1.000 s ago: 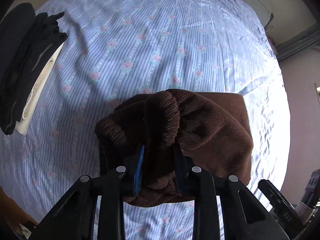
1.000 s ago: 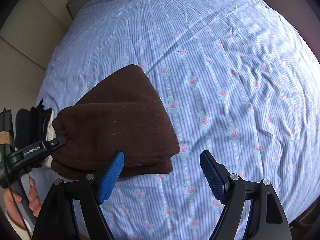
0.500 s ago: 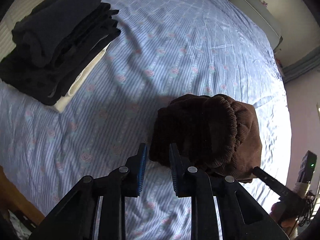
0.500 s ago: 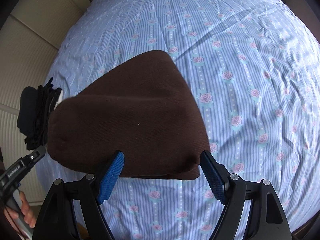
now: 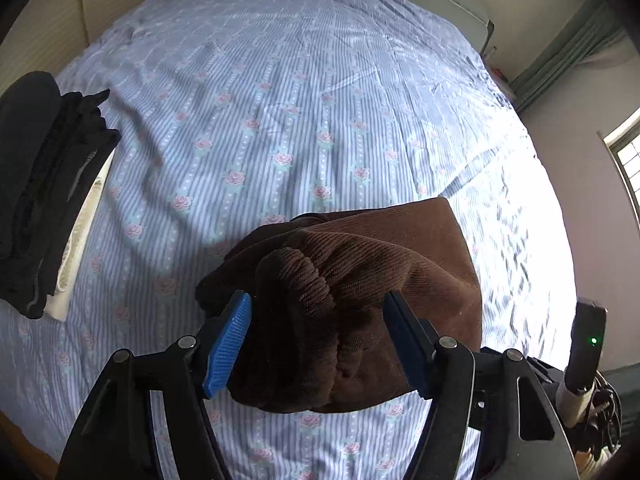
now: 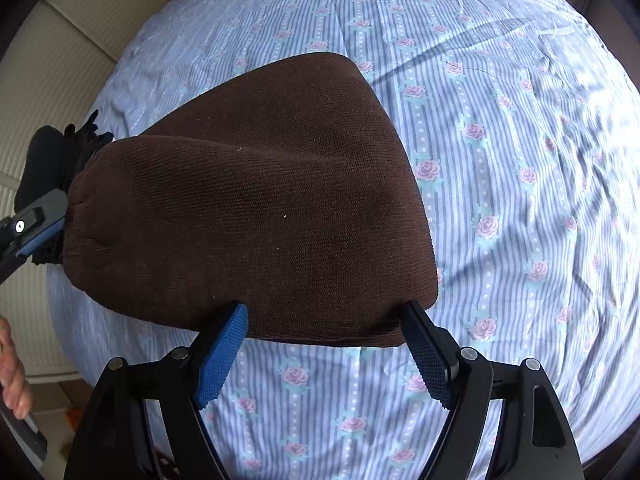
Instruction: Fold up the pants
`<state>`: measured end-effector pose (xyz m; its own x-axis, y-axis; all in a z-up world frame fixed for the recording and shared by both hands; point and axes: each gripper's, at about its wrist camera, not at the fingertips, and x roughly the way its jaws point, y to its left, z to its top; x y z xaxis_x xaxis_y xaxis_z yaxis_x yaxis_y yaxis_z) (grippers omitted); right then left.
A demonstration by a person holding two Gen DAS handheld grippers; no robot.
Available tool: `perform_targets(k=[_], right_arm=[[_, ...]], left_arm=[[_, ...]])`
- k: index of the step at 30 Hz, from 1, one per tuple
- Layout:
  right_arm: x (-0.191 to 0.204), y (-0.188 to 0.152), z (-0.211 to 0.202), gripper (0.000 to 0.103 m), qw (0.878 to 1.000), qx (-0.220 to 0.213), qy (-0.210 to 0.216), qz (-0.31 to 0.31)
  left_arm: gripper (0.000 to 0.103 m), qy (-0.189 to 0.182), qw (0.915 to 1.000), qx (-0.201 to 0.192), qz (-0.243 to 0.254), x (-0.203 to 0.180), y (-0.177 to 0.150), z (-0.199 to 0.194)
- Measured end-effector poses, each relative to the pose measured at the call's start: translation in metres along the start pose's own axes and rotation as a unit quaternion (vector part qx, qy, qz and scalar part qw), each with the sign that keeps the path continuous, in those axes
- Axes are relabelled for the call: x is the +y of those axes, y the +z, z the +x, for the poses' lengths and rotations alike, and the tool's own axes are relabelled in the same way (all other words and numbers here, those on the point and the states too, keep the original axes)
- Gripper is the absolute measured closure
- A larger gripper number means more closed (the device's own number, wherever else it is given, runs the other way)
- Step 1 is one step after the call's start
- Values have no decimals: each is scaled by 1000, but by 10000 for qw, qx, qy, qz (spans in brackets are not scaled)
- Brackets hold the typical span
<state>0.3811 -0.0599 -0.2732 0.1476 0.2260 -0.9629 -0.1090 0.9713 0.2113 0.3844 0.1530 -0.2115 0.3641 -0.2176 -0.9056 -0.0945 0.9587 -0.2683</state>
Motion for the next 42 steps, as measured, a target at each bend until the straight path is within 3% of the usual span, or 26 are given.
perform_targets(k=[1, 2, 4, 6, 8, 12, 14, 15, 20, 25, 27, 29, 34, 37, 40, 42], right_arm=[[-1, -1, 0, 24, 10000, 20, 15, 27], [-2, -2, 1, 24, 10000, 47, 38, 65], [-4, -5, 2, 24, 9997, 147, 134, 154], [-6, -9, -3, 24, 9991, 186, 301, 213], [-6, -12, -18, 24, 9990, -49, 376, 218], [-8, -11, -47, 24, 9974, -508, 474, 181], [-12, -3, -46, 24, 9975, -520, 441, 189], [-13, 1, -42, 24, 9978, -484, 415, 200], [-15, 18, -20, 24, 9991, -303, 252, 123], [-16, 22, -5, 24, 9998, -126, 112, 144], [-17, 21, -3, 24, 9998, -89, 128, 153], [-18, 19, -1, 24, 9998, -57, 96, 146], [-18, 15, 4, 24, 9997, -8, 147, 183], [-20, 13, 2, 24, 9995, -58, 209, 237], [-28, 8, -5, 24, 9988, -157, 266, 370], [-32, 6, -11, 24, 9982, -217, 302, 464]], left_arm=[[63, 49, 10000, 79, 13, -2, 1, 5], [76, 50, 9998, 174, -28, -2, 0, 8], [77, -91, 9997, 15, -214, 3, -2, -3], [77, -217, 9989, -197, -356, 12, -7, -19], [77, -165, 9987, -294, -373, 23, -15, -27], [75, -78, 9984, -36, -552, 51, -22, -11], [51, 128, 9988, 46, -480, 56, -24, -3], [45, 216, 9989, 42, -419, 56, -24, 0], [32, 271, 9985, 277, -376, 58, -30, 18], [33, -462, 9900, 612, -1182, 86, -38, 42], [45, -822, 9832, 676, -1480, 94, -41, 49], [53, -910, 9795, 772, -1624, 95, -42, 56], [69, -920, 9852, 544, -1338, 80, -36, 34], [71, -1023, 9922, 197, -687, 56, -22, 7], [71, -1322, 9908, -235, -141, 34, -5, -15], [71, -1205, 9927, -73, -47, 36, 3, -5]])
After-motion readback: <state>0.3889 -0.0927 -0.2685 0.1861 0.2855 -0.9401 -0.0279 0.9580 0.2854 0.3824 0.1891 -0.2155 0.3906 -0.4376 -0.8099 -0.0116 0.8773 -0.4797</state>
